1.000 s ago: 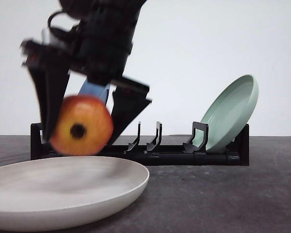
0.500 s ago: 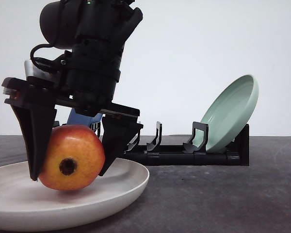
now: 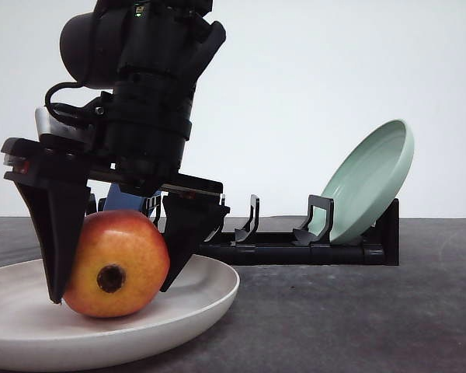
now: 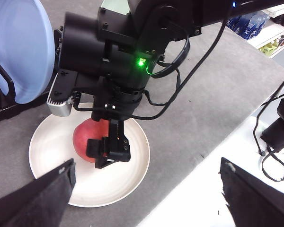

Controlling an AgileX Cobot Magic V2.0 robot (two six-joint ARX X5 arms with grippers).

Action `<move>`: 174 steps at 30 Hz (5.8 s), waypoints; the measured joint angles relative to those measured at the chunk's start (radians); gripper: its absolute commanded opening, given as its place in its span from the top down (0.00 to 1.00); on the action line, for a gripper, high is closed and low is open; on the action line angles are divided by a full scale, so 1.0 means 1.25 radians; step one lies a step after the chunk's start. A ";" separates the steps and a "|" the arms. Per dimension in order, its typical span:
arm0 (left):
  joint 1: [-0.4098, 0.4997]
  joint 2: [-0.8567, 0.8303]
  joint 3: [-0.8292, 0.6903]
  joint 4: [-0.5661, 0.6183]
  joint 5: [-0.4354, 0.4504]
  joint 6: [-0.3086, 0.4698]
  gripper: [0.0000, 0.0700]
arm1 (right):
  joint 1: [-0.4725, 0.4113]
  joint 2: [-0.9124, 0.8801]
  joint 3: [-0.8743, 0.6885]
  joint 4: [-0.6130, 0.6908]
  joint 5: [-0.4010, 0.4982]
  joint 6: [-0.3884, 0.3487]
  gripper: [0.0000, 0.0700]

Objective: Place pomegranate in white plate

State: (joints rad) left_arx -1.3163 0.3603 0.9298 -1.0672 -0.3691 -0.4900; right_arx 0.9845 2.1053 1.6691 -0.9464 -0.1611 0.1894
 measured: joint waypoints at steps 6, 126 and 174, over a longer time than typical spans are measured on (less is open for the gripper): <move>0.000 0.000 0.000 0.000 -0.011 0.000 0.16 | 0.003 0.001 0.000 -0.002 0.001 -0.003 0.00; 1.045 -0.281 -0.727 0.707 0.256 0.415 1.00 | -0.076 -1.403 -0.641 0.115 0.279 0.076 1.00; 1.067 -0.285 -0.727 0.707 0.258 0.416 1.00 | -0.503 -1.467 -0.944 0.434 0.215 -0.128 1.00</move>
State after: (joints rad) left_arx 0.0177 0.0044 0.0212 -0.1829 -0.0461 0.0296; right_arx 0.3552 0.2717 0.4895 -0.4035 0.1074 0.0297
